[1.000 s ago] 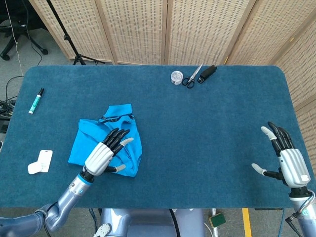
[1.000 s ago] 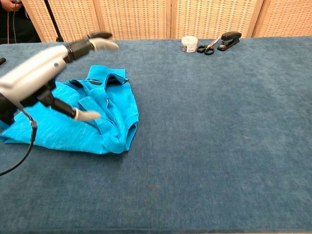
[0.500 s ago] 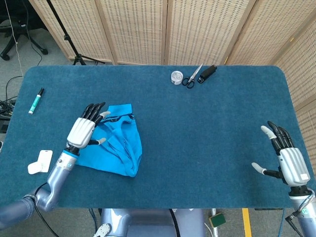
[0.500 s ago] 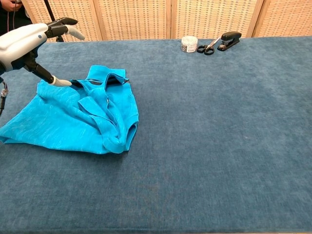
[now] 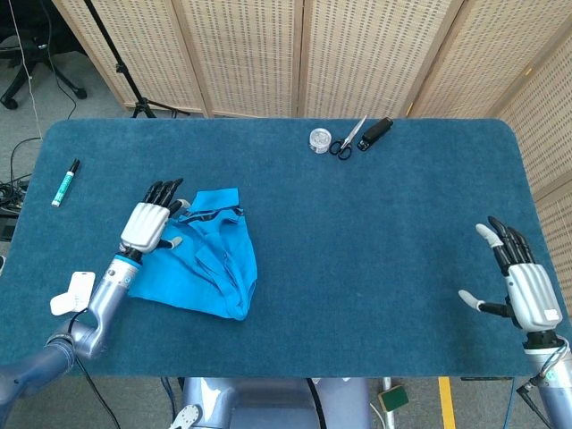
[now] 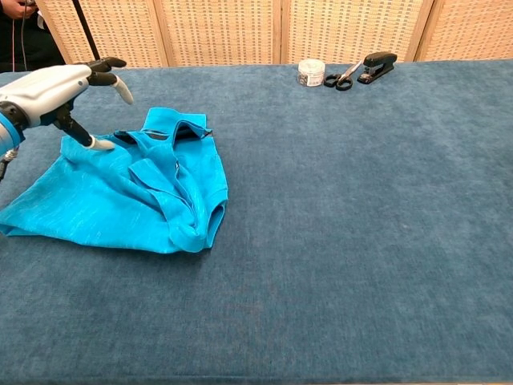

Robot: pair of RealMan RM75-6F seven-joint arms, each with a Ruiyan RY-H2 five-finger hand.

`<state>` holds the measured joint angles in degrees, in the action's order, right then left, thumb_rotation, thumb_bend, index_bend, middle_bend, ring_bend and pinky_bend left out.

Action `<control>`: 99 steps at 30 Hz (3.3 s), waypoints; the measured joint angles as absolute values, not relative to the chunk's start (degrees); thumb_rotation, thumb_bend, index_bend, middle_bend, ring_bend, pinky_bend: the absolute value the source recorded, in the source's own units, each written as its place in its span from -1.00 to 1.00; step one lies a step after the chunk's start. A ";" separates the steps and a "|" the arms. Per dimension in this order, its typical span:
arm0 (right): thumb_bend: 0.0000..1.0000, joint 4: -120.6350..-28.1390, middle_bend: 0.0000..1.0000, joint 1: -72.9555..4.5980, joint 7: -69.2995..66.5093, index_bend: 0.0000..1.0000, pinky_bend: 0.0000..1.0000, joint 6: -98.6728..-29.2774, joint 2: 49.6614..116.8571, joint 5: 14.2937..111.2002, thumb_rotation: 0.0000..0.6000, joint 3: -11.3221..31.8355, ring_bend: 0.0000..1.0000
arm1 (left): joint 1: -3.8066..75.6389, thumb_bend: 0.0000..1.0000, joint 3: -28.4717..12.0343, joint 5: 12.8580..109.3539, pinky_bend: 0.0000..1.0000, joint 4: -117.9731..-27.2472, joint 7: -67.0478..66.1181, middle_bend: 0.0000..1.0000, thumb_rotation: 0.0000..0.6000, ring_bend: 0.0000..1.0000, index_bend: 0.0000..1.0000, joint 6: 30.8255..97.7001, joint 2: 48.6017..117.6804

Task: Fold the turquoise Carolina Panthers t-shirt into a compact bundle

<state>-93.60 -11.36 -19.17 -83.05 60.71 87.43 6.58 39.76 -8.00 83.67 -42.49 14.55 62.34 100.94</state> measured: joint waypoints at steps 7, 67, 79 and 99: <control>-1.00 -92.77 -1.00 -11.75 -19.30 -1.00 -1.00 -81.87 60.99 85.96 1.00 7.08 -1.00 | 42.00 -0.58 -7.90 83.93 -1.00 -36.82 19.31 -1.00 1.00 -1.00 -0.27 60.67 104.38; -1.00 -91.09 -1.00 -12.55 -19.90 -1.00 -1.00 -78.80 61.38 83.30 1.00 8.11 -1.00 | 46.82 -0.07 -8.66 81.77 -1.00 -24.72 23.38 -1.00 1.00 -1.00 0.28 55.95 112.02; -1.00 -90.75 -1.00 -12.88 -19.34 -1.00 -1.00 -77.88 61.73 82.79 1.00 8.14 -1.00 | 50.33 -0.14 -13.12 76.71 -1.00 -20.49 20.02 -1.00 1.00 -1.00 -0.17 49.87 114.03; -1.00 -90.66 -1.00 -13.04 -19.71 -1.00 -1.00 -77.39 61.65 82.81 1.00 8.08 -1.00 | 52.26 -0.21 -17.89 71.98 -1.00 -21.26 19.19 -1.00 1.00 -1.00 -1.00 50.62 113.96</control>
